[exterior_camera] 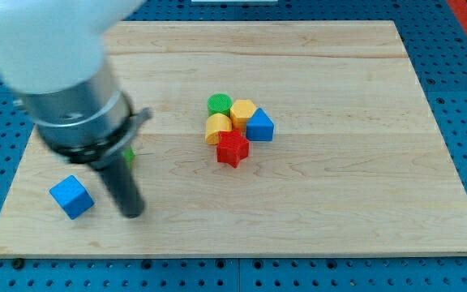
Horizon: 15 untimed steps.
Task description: Slightly move both green star and red circle towards blue cube
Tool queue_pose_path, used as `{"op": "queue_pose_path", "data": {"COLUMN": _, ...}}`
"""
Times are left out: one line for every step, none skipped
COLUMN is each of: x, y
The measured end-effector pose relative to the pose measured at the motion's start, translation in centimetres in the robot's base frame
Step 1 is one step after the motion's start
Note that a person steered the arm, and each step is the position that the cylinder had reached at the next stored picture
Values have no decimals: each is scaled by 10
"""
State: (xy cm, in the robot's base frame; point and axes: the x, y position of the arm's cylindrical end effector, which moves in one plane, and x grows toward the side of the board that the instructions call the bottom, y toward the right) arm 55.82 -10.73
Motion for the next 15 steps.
{"op": "queue_pose_path", "data": {"x": -46, "y": -8}}
{"op": "queue_pose_path", "data": {"x": -90, "y": -42}}
{"op": "queue_pose_path", "data": {"x": -111, "y": -63}}
{"op": "queue_pose_path", "data": {"x": -144, "y": -63}}
{"op": "queue_pose_path", "data": {"x": -145, "y": -83}}
{"op": "queue_pose_path", "data": {"x": -116, "y": -83}}
{"op": "queue_pose_path", "data": {"x": -100, "y": -85}}
{"op": "queue_pose_path", "data": {"x": -100, "y": -78}}
{"op": "queue_pose_path", "data": {"x": -137, "y": -99}}
{"op": "queue_pose_path", "data": {"x": -136, "y": -123}}
{"op": "queue_pose_path", "data": {"x": -131, "y": -115}}
{"op": "queue_pose_path", "data": {"x": -118, "y": -113}}
{"op": "queue_pose_path", "data": {"x": -108, "y": -113}}
{"op": "queue_pose_path", "data": {"x": -139, "y": -49}}
{"op": "queue_pose_path", "data": {"x": -178, "y": 3}}
